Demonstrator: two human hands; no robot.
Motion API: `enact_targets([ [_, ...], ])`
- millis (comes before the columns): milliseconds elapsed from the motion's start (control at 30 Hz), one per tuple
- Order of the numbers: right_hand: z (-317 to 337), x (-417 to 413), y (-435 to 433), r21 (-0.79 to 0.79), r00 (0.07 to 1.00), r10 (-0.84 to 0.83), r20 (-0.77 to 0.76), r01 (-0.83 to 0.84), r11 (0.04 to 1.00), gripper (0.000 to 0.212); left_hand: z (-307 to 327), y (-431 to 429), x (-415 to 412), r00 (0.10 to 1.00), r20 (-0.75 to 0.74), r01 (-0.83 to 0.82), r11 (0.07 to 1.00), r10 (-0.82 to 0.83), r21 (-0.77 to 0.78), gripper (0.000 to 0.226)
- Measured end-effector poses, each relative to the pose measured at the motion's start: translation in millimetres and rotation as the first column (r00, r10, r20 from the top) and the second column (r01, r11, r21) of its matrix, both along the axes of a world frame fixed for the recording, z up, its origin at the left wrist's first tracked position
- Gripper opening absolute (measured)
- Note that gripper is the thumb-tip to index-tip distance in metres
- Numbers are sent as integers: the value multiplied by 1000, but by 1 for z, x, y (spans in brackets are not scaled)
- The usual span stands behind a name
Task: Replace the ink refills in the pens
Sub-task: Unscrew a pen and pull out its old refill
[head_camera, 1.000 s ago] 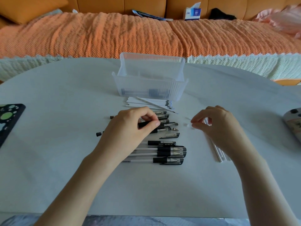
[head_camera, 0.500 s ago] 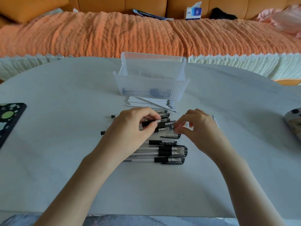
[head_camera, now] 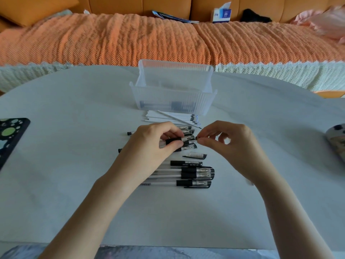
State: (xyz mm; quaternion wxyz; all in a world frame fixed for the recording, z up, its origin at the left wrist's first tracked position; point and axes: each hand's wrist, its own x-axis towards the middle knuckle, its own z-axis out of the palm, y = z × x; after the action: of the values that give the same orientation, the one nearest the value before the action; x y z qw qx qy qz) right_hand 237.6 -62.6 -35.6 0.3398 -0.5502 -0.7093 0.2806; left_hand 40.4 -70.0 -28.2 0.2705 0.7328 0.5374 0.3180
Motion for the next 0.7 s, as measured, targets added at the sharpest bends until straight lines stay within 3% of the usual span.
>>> enact_targets([
  [600, 4, -16, -4, -53, 997, 71, -32, -73, 996, 9, -2, 0, 2, 998, 38, 44, 999, -45, 30, 12],
  [700, -1, -18, -3, -81, 995, 104, -6, -104, 991, 20, -2, -1, 3, 997, 56, 45, 999, -46, 29, 12],
])
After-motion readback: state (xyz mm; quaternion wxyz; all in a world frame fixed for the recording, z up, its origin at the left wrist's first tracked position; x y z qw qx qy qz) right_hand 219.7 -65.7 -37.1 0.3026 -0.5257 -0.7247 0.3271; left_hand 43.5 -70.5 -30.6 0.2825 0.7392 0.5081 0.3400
